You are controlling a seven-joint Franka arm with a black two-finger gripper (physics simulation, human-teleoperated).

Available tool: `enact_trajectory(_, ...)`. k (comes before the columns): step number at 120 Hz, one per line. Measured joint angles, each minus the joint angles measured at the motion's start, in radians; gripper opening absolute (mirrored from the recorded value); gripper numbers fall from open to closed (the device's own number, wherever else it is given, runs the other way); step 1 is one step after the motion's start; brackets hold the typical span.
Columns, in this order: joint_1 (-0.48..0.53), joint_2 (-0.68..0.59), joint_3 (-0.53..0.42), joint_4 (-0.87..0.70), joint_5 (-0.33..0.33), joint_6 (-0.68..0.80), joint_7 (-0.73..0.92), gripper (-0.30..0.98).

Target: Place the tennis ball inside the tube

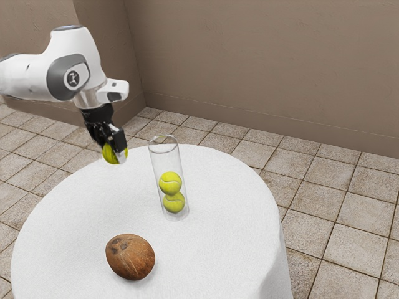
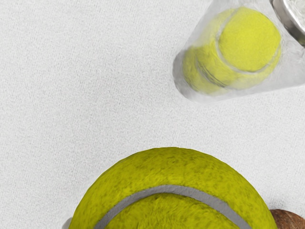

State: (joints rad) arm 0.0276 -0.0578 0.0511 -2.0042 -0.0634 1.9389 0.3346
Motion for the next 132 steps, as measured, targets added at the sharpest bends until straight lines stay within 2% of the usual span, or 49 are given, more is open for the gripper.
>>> enact_trajectory(54,-0.024,0.035,-0.067,0.212,-0.001,-0.165,0.009,0.2)
enact_trajectory(72,-0.026,0.082,-0.094,0.277,-0.002,-0.182,0.013,0.2)
enact_trajectory(96,-0.066,0.161,-0.092,0.353,-0.004,-0.191,0.016,0.2)
enact_trajectory(132,-0.068,0.247,-0.091,0.414,-0.004,-0.184,0.018,0.2)
